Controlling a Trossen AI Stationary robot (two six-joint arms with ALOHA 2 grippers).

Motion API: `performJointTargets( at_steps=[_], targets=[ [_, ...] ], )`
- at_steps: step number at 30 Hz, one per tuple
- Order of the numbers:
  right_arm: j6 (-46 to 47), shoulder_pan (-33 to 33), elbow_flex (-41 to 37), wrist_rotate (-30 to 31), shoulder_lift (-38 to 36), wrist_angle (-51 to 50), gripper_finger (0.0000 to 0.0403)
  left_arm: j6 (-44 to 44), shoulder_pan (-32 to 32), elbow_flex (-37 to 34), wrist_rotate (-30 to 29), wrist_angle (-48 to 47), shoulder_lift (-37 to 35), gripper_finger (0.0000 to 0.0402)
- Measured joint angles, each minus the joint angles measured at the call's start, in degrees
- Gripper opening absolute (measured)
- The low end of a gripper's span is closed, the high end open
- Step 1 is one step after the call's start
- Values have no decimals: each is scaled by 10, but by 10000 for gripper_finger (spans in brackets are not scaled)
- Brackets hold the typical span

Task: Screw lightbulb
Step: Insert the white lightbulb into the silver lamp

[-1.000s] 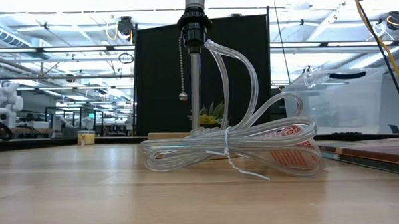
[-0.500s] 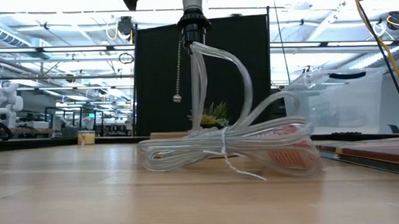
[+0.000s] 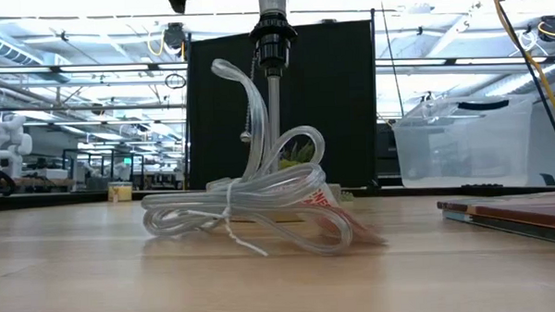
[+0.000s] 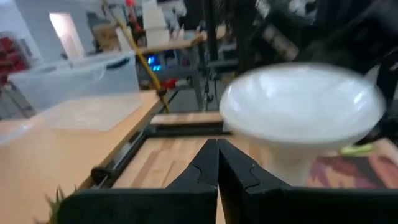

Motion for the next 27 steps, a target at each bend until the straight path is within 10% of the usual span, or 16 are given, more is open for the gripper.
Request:
performJointTargets(
  at_steps=[27],
  targets=[
    [-67, -66, 0, 2, 0, 71, 0, 21, -90, 0, 27, 42, 28, 0]
  ],
)
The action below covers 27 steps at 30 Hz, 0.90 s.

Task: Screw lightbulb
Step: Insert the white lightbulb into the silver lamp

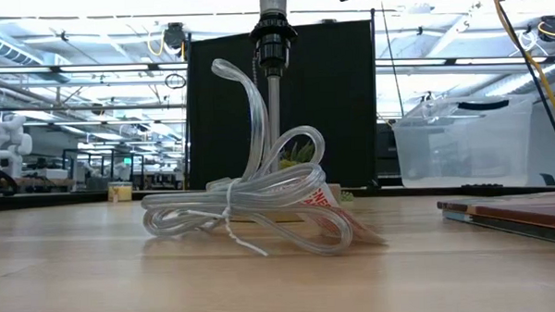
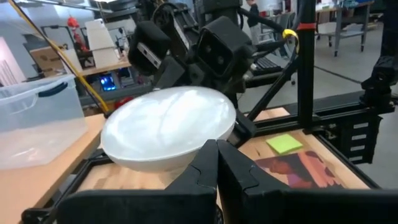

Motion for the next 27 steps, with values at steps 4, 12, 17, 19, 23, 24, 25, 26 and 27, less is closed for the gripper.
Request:
performJointTargets(
  at_steps=[4, 12, 17, 19, 23, 24, 25, 26, 27],
  targets=[
    [-5, 10, 0, 11, 0, 0, 0, 0, 10, 0, -4, -1, 1, 0],
    [-10, 31, -1, 26, 0, -3, 0, 0, 27, 0, -4, -7, 0, 0],
    [-4, 41, -1, 42, 0, -17, 0, 0, 43, 0, -24, -17, -1, 0],
    [-1, 46, -1, 37, 0, -27, 0, -2, 49, 0, -40, -20, -1, 0],
    [0, 59, 0, -1, 1, -30, 0, -13, 61, 0, -71, -21, 2, 0],
    [0, 61, 0, -2, 1, -30, 0, -16, 65, 0, -76, -28, 3, 0],
    [0, 63, 0, -9, 1, -30, 0, -18, 69, 0, -76, -29, 3, 0],
    [0, 65, 0, -16, 1, -30, 0, -20, 72, 0, -75, -28, 2, 0],
    [-1, 67, 0, -19, 1, -30, 0, -26, 76, 0, -75, -29, 1, 0]
  ],
)
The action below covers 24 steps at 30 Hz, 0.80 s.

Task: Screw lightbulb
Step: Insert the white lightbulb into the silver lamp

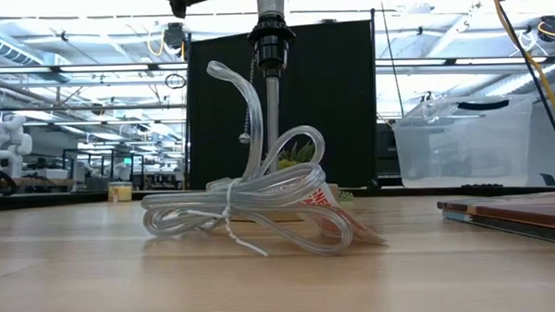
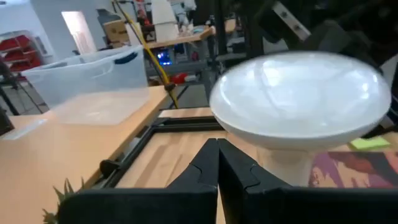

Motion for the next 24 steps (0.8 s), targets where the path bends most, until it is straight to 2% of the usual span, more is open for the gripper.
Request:
performJointTargets(
  at_steps=[9, 13, 24],
  targets=[
    [46, -3, 0, 14, 0, -45, 0, -12, 0, 0, 15, -8, -10, 0],
    [48, -16, 0, 51, 0, -49, 0, 1, -28, 0, 18, -1, -31, 0],
    [4, -56, 0, 51, 0, -5, 0, 31, -92, 0, 21, -2, -36, 0]
  ],
)
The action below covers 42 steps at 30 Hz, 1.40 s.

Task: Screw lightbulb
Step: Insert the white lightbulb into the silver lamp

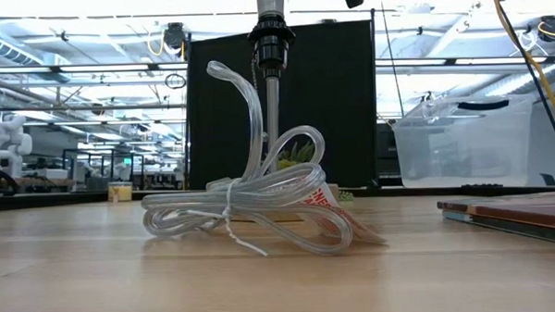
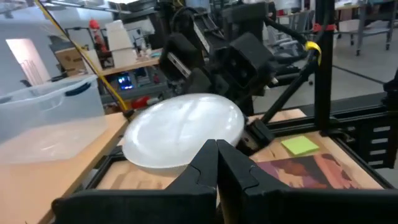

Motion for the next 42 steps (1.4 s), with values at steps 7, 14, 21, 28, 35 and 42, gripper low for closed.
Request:
performJointTargets(
  at_steps=[7, 14, 21, 28, 35, 42],
  targets=[
    [-38, -10, 0, -31, 0, 32, 0, -2, 3, 0, 0, -1, 1, 0],
    [-64, -11, 0, -33, 0, 37, 0, -10, 20, 0, 19, 2, 20, 0],
    [-81, -11, -1, -34, 0, 42, 0, -21, 34, 0, 35, 1, 26, 0],
    [-77, -2, -1, -25, 0, 39, 0, -25, 47, 0, 28, -2, 25, 0],
    [-77, 12, -1, -6, -1, 30, 0, -27, 48, 0, -6, -5, 25, 0],
    [-63, 29, 0, -42, 0, 28, 0, -59, 52, 0, -73, -15, 26, 0]
  ],
)
